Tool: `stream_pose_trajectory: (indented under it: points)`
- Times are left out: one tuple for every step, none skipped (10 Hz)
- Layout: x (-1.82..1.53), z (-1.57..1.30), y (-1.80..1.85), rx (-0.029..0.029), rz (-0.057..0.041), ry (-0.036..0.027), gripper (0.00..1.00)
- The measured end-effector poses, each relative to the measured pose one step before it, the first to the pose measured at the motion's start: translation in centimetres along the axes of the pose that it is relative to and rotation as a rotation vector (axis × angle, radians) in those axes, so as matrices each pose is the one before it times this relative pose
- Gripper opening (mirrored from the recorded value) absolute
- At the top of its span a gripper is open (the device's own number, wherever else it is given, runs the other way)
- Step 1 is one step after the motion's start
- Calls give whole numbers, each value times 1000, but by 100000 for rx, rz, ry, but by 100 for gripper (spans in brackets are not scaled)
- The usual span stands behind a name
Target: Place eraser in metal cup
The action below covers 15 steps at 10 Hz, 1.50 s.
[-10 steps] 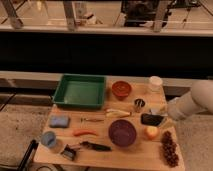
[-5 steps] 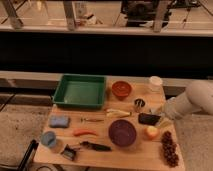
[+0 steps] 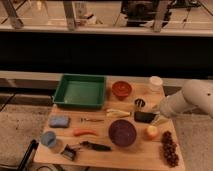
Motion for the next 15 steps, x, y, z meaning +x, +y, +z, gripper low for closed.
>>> stream_pose_trajectory:
  points:
    - [-688, 890, -940, 7, -1835, -1924, 0]
    - [-626, 879, -1054, -30, -2114, -1372, 0]
    - [-296, 727, -784, -80, -1372, -859, 0]
    - [-154, 813, -1236, 352, -1975, -922, 0]
    - [-34, 556, -937, 541, -1626, -453, 0]
    - [-52, 347, -552, 488, -1251, -263, 0]
    - [201, 414, -686, 821, -1299, -266, 0]
    - [377, 568, -805, 1103, -1257, -142, 0]
    - [-7, 558, -516, 706, -1338, -43, 0]
    - [176, 634, -522, 996, -1297, 257, 0]
    - [444, 484, -432, 966, -704, 435, 0]
    - [354, 438, -525, 1066, -870, 499, 0]
    - [241, 313, -452, 727, -772, 476, 0]
    - [251, 336, -659, 855, -1213, 864, 0]
    - [535, 54, -525, 733, -655, 1209, 0]
